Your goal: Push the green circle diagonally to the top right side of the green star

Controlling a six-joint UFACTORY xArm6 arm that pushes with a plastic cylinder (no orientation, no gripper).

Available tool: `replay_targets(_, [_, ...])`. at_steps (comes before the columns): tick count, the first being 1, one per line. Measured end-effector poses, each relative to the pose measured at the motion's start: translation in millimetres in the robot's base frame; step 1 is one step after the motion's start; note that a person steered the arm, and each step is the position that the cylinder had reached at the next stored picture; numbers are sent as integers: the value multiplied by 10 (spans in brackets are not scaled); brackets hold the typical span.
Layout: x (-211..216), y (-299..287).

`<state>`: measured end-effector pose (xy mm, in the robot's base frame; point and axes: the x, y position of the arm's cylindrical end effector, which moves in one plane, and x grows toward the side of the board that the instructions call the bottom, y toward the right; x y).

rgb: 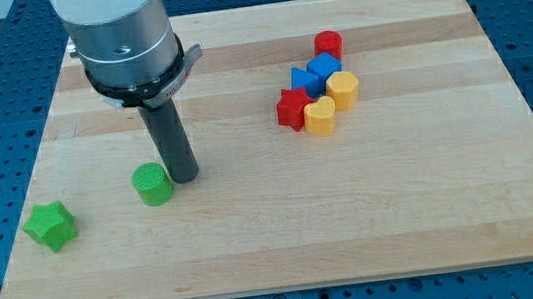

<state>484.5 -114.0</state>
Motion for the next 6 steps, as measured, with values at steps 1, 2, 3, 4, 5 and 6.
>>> replay_targets(1, [16, -262])
replay_targets(2, [23, -167])
replay_targets(3, [23, -13])
replay_targets(4, [23, 185])
replay_targets(5, [22, 494])
replay_targets(6, [22, 689])
